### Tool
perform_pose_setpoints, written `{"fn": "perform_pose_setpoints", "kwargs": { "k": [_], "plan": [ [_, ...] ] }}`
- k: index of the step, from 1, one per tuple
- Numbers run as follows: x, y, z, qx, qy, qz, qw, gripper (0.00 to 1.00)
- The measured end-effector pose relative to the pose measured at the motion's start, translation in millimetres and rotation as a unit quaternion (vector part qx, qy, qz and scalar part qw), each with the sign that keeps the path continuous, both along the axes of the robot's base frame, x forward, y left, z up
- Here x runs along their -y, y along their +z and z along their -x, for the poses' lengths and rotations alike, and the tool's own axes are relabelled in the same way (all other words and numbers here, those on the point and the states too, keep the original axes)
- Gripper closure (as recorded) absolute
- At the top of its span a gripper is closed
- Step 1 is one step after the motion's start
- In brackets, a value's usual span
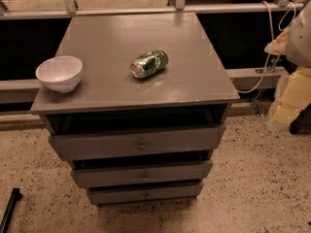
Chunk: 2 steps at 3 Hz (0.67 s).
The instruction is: Open middle drawer
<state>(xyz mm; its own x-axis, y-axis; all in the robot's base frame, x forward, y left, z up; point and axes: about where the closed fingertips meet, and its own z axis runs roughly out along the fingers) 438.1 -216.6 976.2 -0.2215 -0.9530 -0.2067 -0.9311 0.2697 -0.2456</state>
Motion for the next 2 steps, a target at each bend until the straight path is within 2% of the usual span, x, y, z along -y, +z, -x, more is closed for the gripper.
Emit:
{"fn": "perform_pose_setpoints", "kwargs": {
  "k": [1, 2],
  "plan": [
    [0.0, 0.0, 0.0, 0.0, 0.0, 0.0, 1.0, 0.0],
    [-9.1, -14.8, 8.1, -0.008, 0.005, -0.019, 0.9998, 0.0]
  ]
}}
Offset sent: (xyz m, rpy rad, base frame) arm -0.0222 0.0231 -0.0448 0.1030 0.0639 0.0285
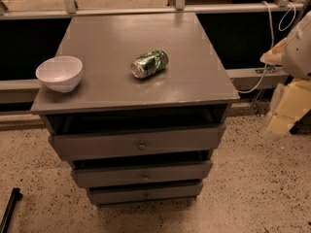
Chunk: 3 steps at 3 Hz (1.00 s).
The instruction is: Open middle drawer
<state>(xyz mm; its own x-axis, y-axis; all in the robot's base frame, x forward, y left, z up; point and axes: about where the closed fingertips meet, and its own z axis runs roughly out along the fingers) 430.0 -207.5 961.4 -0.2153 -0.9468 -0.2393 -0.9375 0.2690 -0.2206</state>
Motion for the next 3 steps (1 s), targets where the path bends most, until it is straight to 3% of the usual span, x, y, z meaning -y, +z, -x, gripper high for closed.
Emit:
{"fn": "perform_pose_setpoints", "kwargs": {
  "k": [1, 2, 3],
  "plan": [
    [-35.5, -12.8, 29.0, 0.015, 0.033, -0.038, 0.9986, 0.0],
    [-56.6, -37.7, 40.2, 0.007, 0.031, -0.079, 0.9964, 0.0],
    [-64.6, -46.2, 33.6, 0.002, 0.045, -0.075, 0.9961, 0.0]
  ]
}}
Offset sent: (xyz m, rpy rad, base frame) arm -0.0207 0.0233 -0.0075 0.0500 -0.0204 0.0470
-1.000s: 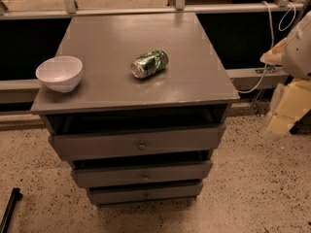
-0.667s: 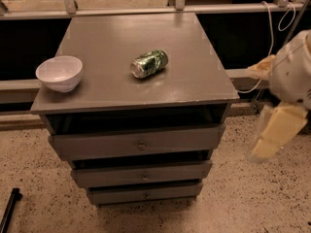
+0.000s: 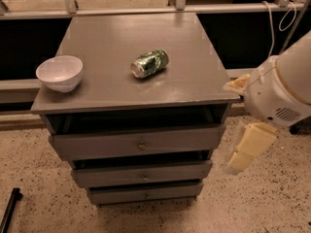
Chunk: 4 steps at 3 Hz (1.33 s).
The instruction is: Open middle drawer
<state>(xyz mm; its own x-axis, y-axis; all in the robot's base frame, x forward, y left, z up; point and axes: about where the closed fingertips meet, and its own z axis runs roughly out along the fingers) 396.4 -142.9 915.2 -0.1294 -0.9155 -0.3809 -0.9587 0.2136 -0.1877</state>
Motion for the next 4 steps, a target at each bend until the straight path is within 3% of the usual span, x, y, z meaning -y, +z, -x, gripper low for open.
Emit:
{"fn": "perform_pose_setpoints", "kwargs": {
  "k": [1, 2, 3, 4],
  "plan": [
    [-26.5, -70.3, 9.3, -0.009, 0.036, -0.076, 0.9964, 0.0],
    [-55.6, -106.4, -1.3, 0.027, 0.048, -0.174, 0.9832, 0.0],
    [-66.0, -109.6, -16.5, 0.064, 0.074, -0.174, 0.9798, 0.0],
    [-77.7, -134.0, -10.7, 0.033, 0.122, -0.151, 0.9804, 0.0]
  ]
}}
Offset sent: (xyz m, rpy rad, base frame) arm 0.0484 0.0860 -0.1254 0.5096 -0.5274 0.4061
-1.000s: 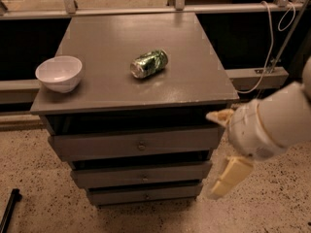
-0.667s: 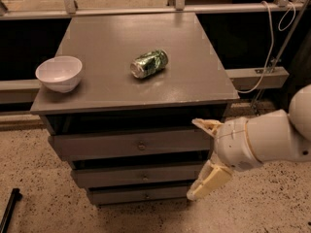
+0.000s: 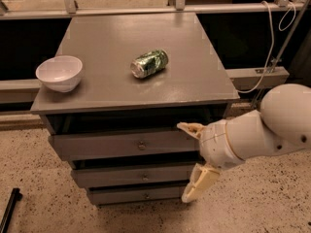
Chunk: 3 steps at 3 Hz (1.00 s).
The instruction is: Open middle drawer
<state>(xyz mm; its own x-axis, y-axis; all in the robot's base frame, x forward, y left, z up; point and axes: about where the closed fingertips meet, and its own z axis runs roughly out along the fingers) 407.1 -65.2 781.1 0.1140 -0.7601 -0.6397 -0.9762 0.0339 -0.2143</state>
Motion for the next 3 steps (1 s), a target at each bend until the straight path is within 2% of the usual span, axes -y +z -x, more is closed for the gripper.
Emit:
{"fn": "perform_pose_setpoints", "kwargs": {
  "k": [1, 2, 3],
  "plan": [
    [-15.2, -55.2, 14.0, -0.016, 0.038, -0.025, 0.9988, 0.0],
    [-12.4, -124.9, 6.9, 0.03, 0.062, -0.05, 0.9964, 0.0],
    [-18.3, -163.6, -12.3, 0.051, 0.091, -0.099, 0.9896, 0.0]
  ]
}}
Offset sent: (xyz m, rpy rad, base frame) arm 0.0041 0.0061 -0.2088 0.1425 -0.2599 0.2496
